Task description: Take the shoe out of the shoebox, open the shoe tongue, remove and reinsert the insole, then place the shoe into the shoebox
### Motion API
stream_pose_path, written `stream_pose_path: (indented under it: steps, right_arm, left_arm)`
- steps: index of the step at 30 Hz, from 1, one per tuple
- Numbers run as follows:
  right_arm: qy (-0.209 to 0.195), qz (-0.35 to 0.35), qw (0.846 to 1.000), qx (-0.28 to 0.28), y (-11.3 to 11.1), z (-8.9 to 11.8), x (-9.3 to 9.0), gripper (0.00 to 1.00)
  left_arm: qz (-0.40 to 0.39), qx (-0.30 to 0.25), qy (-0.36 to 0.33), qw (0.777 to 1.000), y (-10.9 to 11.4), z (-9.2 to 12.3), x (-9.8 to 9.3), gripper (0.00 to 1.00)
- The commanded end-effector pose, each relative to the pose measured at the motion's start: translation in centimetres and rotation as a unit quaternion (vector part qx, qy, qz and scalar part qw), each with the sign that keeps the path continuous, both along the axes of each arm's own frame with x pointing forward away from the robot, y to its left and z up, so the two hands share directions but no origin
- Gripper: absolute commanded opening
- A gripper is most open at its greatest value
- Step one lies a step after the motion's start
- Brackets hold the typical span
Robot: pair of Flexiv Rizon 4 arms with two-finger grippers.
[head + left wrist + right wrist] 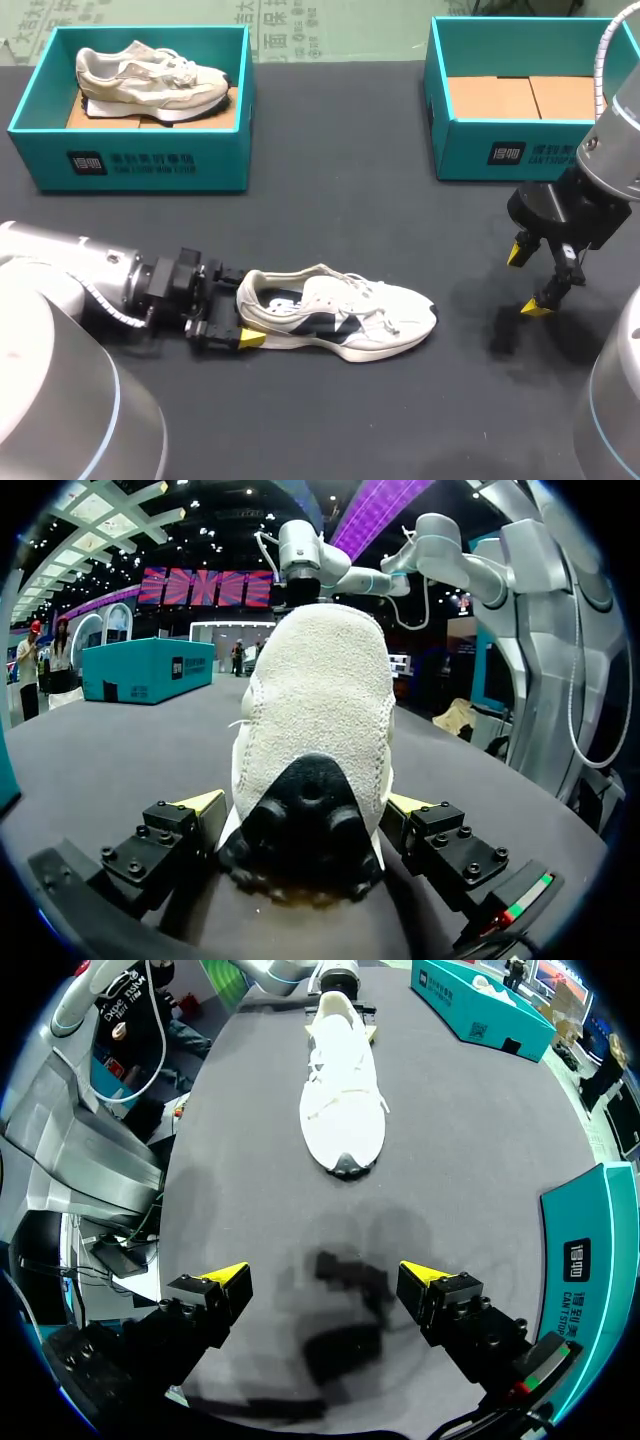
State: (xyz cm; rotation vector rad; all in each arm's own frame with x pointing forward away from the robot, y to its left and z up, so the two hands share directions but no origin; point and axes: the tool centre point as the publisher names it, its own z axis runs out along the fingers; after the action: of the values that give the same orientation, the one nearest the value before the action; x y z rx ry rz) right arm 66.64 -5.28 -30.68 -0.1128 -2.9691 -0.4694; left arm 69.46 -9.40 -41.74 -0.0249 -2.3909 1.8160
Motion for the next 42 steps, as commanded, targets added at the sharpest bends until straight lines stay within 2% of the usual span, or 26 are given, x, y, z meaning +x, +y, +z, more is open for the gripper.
stream_pose_path:
  steps: [1,12,30,42]
  right_arm:
    - [-0.001,0.0,1.0,0.0,0.0,0.0,-0.1,1.0]
    - [-0.001,0.0,1.0,0.0,0.0,0.0,-0.1,1.0]
    - [-0.001,0.0,1.0,0.0,0.0,0.0,-0.1,1.0]
    - [-0.001,0.0,1.0,0.0,0.0,0.0,-0.1,1.0]
  left_arm:
    - [0.002,0.0,0.001,1.0,-0.6,-0.3,-0.3,1.0]
    - [0.004,-0.015,0.004,1.0,-1.0,0.4,-0.8,1.0]
    - [0.023,-0.032,0.018,0.999,-1.9,0.2,-0.5,1.0]
    - [0.018,-0.022,0.013,1.0,-3.6,0.0,0.0,1.0]
